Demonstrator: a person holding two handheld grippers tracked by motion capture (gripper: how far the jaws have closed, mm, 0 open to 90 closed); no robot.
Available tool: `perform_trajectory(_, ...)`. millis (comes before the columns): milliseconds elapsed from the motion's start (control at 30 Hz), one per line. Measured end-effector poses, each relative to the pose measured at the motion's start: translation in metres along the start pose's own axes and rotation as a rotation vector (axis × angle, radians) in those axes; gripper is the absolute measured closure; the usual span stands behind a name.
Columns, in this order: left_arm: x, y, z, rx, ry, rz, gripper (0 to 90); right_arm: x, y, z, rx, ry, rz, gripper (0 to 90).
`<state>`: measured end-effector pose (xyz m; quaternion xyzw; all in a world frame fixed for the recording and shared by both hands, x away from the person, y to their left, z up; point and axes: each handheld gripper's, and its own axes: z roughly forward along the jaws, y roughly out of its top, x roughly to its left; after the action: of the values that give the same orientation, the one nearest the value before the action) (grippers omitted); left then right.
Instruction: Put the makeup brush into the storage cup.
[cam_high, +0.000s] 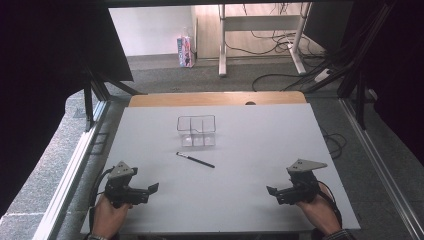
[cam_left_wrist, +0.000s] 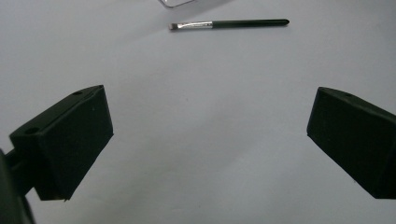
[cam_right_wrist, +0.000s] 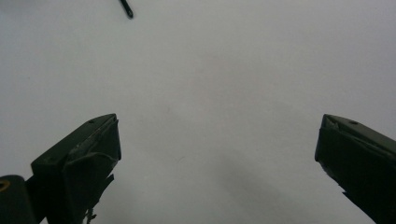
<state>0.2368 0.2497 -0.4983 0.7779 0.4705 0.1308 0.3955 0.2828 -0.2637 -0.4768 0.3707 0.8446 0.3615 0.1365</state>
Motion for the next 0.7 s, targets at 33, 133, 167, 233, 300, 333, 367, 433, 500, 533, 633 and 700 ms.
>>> perform_trajectory(33,0.000,0.000,0.000,0.004,-0.004,-0.005,0.7,0.000,0.000,0.000,-0.001,0.003,0.007,0.0)
perform_trajectory(133,0.000,0.001,0.000,0.006,0.005,-0.006,0.6,0.001,0.001,0.000,-0.011,0.013,0.017,0.0)
perform_trajectory(167,0.000,0.001,0.000,0.006,0.005,-0.006,0.6,0.001,0.001,0.000,-0.013,0.019,0.024,0.0)
perform_trajectory(233,0.000,0.002,-0.001,0.006,0.011,0.000,0.7,0.001,0.001,0.000,-0.006,0.023,0.027,0.0)
perform_trajectory(300,0.001,0.003,-0.001,0.010,0.012,0.004,0.7,0.001,0.001,0.001,-0.003,0.023,0.027,0.0)
perform_trajectory(333,0.000,0.003,-0.001,0.016,0.016,0.003,0.7,0.001,0.001,0.001,-0.002,0.022,0.028,0.0)
perform_trajectory(367,0.000,0.004,0.000,0.024,0.019,0.008,0.7,0.001,0.001,0.001,-0.002,0.025,0.031,0.0)
perform_trajectory(433,-0.001,0.006,0.002,0.054,0.039,0.031,0.7,0.002,0.002,0.001,-0.006,0.034,0.034,0.0)
perform_trajectory(500,-0.003,0.007,0.003,0.067,0.046,0.037,0.5,0.002,0.002,0.002,-0.003,0.037,0.036,0.1)
perform_trajectory(533,-0.003,0.008,0.003,0.072,0.051,0.041,0.4,0.002,0.002,0.002,0.001,0.037,0.032,0.1)
perform_trajectory(633,-0.003,0.010,0.003,0.080,0.057,0.044,0.3,0.003,0.002,0.003,0.006,0.037,0.026,0.2)
perform_trajectory(700,-0.003,0.011,0.004,0.083,0.061,0.042,0.2,0.003,0.002,0.003,0.007,0.037,0.023,0.2)
